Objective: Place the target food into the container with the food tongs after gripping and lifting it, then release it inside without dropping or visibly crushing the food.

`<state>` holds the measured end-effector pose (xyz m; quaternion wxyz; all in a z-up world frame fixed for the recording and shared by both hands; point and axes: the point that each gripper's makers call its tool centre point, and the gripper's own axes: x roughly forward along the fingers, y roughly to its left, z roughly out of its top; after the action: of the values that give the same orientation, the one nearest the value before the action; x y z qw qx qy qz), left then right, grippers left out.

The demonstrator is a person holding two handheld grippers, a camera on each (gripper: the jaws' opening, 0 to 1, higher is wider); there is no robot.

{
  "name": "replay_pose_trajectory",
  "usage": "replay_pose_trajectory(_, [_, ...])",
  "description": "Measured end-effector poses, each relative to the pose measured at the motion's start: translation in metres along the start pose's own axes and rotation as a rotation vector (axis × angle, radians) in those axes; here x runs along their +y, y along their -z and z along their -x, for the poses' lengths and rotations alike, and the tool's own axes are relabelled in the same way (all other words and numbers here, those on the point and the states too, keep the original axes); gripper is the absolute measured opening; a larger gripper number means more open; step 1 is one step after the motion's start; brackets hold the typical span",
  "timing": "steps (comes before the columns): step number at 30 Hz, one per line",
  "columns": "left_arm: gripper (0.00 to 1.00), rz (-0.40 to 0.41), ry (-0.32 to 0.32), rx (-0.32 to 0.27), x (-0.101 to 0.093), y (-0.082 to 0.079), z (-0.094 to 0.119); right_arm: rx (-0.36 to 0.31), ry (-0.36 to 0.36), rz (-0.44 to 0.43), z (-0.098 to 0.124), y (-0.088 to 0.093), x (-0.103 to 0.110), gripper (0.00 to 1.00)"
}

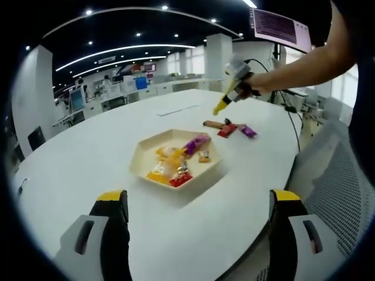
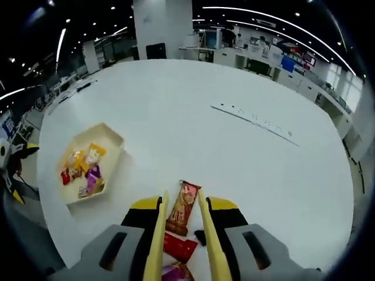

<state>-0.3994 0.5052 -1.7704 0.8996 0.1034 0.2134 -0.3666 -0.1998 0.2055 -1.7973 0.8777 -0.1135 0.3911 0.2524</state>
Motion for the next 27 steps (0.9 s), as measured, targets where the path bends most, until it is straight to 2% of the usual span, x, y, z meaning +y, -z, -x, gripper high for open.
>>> replay_pose_trajectory(9, [0.96,0.003,-0.002,0.003,0.001,0.001,0.0,0.056,0.011,0.0,-0.018,0.009,0.002,0.29])
replay_pose_trajectory(15, [0.96,0.001,-0.003,0.002,0.0,0.0,0.0,0.093,0.044,-0.035,-0.025,0.014,-0.003,0.29])
replay_pose_trajectory(19, [0.95,0.005,-0.005,0.001,0.001,0.0,0.0,0.133,0.038,-0.057,-0.028,0.022,-0.001,0.29])
replay_pose_trajectory(21, [0.95,0.004,-0.003,0.002,0.001,0.001,0.0,0.159,0.02,-0.041,-0.032,0.029,0.002,0.29])
replay_pose_trajectory(22, [0.95,0.003,-0.002,0.002,0.0,0.001,0.0,0.173,0.038,-0.017,-0.032,0.032,0.0,0.28])
replay_pose_trajectory(27, [0.95,0.009,-0.001,0.0,0.001,0.0,0.0,0.173,0.033,-0.004,-0.031,0.028,0.0,0.28])
